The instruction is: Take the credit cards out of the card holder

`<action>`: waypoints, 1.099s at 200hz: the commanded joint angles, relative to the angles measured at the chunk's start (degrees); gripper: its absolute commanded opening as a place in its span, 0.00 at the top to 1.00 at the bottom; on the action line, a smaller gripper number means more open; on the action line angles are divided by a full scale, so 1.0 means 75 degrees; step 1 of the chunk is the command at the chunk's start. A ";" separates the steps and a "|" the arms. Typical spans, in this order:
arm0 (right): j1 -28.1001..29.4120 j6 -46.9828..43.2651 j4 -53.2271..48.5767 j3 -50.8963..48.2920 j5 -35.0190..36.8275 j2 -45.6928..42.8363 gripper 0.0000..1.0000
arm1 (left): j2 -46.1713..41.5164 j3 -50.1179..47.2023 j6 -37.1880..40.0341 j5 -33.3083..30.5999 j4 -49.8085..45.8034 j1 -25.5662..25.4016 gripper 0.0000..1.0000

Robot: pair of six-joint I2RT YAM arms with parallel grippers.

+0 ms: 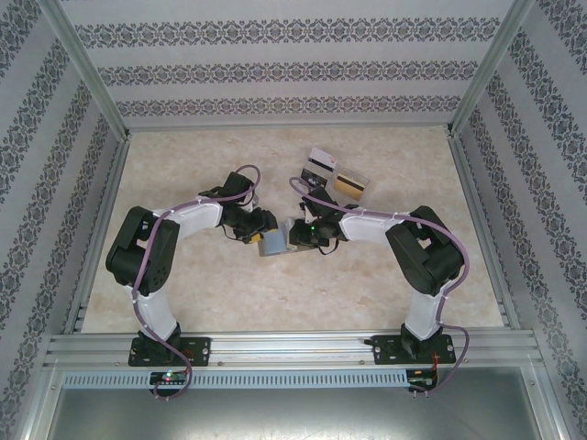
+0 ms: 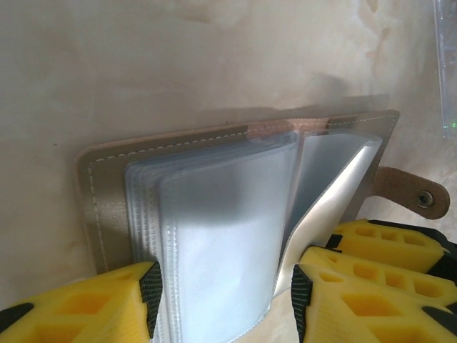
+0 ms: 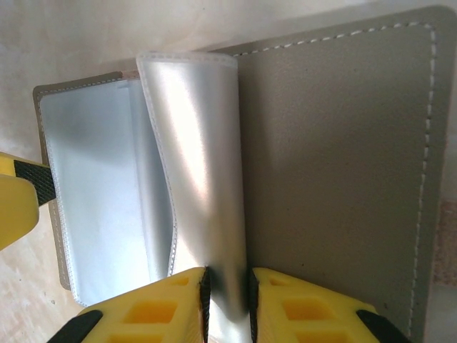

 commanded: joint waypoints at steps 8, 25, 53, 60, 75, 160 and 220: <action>0.0035 -0.0001 -0.0272 0.0097 0.0233 0.0226 0.76 | -0.0001 0.0010 0.0237 -0.0199 -0.0428 0.0046 0.46; 0.0034 0.0003 -0.0267 0.0096 0.0249 0.0226 0.76 | 0.0098 0.0030 0.0257 -0.0108 -0.0369 0.0036 0.47; 0.0037 0.0008 -0.0271 0.0077 0.0241 0.0226 0.76 | 0.0202 0.0028 0.0179 0.0337 0.0059 0.0036 0.51; 0.0027 0.0005 -0.0271 0.0075 0.0238 0.0226 0.76 | 0.0193 0.0046 0.0196 0.0399 0.0110 0.0030 0.53; 0.0036 0.0009 -0.0264 0.0081 0.0238 0.0225 0.76 | 0.0111 0.0053 0.0238 0.0434 0.0131 0.0028 0.58; 0.0019 0.0041 -0.0232 0.0056 0.0207 0.0197 0.76 | -0.0246 0.0042 0.0417 0.0995 0.0393 0.0036 0.66; -0.0118 0.0151 0.0070 -0.0039 -0.0189 -0.0175 0.77 | -0.0376 -0.0035 0.0307 0.1684 0.1001 -0.0040 0.71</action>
